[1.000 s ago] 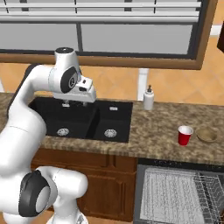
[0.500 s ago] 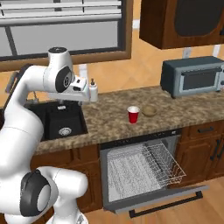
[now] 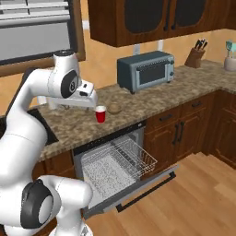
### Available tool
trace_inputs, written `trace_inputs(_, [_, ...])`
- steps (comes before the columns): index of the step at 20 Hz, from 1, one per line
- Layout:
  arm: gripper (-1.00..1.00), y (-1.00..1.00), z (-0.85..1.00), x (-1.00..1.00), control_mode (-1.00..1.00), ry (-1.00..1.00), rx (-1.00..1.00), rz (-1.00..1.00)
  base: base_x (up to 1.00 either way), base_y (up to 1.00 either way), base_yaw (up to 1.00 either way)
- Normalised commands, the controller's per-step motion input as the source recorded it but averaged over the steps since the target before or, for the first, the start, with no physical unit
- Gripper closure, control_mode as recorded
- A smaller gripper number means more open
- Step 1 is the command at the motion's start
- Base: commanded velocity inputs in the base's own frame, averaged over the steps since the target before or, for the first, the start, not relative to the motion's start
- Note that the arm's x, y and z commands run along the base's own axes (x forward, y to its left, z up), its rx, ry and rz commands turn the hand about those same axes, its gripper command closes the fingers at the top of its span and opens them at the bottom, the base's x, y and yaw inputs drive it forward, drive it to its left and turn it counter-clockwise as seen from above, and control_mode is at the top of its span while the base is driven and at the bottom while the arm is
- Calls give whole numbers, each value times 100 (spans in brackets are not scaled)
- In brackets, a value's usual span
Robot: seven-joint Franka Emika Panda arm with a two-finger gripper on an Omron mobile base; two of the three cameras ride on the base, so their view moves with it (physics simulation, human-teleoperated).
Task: Pick up the cup and bowl from the counter, place them in the dishwasher, and close the dishwasher door.
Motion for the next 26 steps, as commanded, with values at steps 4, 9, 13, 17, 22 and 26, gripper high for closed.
trace_inputs(4, [-100,0,0,0,100,0,0,0,7,36,-42])
trace_inputs(9, [-100,0,0,0,100,0,0,0,0,40,-38])
trace_inputs(13, [-100,0,0,0,100,0,0,0,0,46,-34])
trace_inputs(17, [-100,0,0,0,100,0,0,0,-3,59,-31])
trace_inputs(22, [-100,0,0,0,100,0,0,0,-39,57,-24])
trace_inputs(26, [-100,0,0,0,100,0,0,0,-52,48,-16])
